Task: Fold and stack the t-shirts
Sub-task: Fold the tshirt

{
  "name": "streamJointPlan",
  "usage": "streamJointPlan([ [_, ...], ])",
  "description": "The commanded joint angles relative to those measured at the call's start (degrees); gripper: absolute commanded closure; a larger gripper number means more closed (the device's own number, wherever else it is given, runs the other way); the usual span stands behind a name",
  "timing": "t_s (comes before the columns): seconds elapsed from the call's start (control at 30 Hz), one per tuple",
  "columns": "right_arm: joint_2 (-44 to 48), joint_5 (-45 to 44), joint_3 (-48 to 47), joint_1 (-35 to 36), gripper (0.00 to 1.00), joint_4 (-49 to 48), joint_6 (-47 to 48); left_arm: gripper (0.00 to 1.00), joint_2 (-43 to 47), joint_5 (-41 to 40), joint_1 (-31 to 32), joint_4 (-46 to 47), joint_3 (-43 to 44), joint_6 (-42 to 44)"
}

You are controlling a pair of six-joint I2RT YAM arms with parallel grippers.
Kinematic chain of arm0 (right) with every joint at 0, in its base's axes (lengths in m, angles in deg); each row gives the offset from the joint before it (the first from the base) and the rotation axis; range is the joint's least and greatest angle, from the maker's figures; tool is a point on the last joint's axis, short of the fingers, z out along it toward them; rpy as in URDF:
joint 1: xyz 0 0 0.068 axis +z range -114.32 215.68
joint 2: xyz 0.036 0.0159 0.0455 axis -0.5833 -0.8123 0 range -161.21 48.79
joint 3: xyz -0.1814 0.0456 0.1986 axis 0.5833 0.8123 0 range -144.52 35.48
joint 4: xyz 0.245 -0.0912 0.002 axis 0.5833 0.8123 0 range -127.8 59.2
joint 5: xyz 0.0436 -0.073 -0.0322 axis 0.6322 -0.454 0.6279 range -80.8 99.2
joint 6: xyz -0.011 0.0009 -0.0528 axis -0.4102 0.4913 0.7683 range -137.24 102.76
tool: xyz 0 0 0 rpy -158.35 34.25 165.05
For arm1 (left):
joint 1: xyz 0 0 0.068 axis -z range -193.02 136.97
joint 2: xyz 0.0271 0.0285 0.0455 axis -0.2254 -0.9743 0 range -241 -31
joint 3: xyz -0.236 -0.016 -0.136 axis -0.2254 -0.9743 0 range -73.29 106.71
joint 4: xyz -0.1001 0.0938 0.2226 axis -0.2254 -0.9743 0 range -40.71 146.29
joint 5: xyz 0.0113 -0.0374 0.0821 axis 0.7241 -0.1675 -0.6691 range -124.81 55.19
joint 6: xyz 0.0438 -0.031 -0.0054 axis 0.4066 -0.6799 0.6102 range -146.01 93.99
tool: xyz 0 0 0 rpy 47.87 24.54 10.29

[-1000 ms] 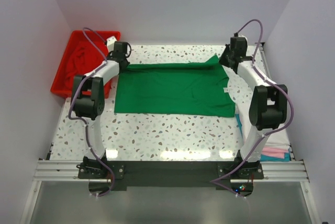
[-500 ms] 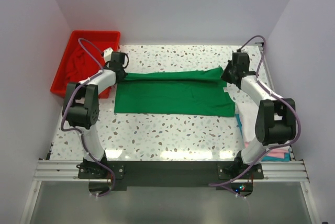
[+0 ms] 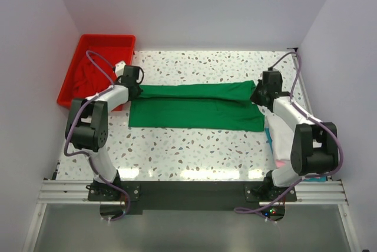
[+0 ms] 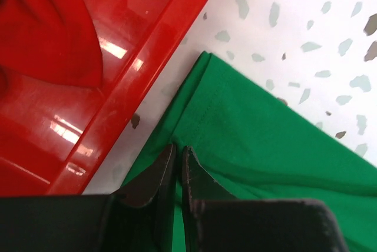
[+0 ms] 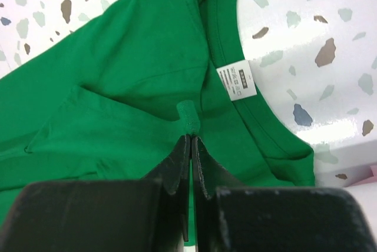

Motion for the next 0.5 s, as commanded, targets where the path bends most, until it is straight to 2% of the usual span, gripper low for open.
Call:
streamJointPlan([
  [0.0,3.1,-0.4,1.4,-0.5,1.0,-2.1,-1.2,0.88,3.7,-0.2,0.0,2.0,-2.1,-1.7],
  [0.03,3.3,0.6,1.8,-0.4,0.97,-1.9,-1.3,0.84,4.0,0.0,0.0,2.0,-2.6,-1.7],
  [0.07,3.7,3.2,2.9,-0.4,0.89,-2.1,-1.9,0.77,4.9,0.2,0.0,1.8,-2.8,-1.7],
  [0.1,4.9,4.0,3.6,-0.4,0.8,-2.3,-2.0,0.62,5.4,0.2,0.0,1.6,-3.1,-1.6],
  [0.13,5.6,4.3,4.3,-0.4,0.69,-2.1,-2.2,0.56,6.0,0.4,0.0,1.0,-3.5,-1.6],
  [0.17,6.5,4.2,5.8,-0.4,0.53,-2.2,-2.3,0.53,7.7,0.8,0.0,1.0,-4.0,-1.2],
  [0.2,7.4,6.2,6.4,-0.4,0.48,-2.2,-2.1,0.5,8.7,1.3,0.0,1.2,-4.9,-0.6],
  [0.27,9.3,6.5,7.1,-0.3,0.44,-1.5,-1.9,0.48,11.0,1.6,0.0,-0.3,-5.0,-0.1],
  [0.33,9.0,5.9,6.6,-0.4,0.44,-1.4,-1.5,0.48,12.1,3.5,0.0,0.0,-5.1,0.9],
  [0.47,2.4,6.4,-0.9,0.6,0.47,0.3,-1.2,0.51,10.2,6.3,0.6,0.2,-3.6,1.6],
])
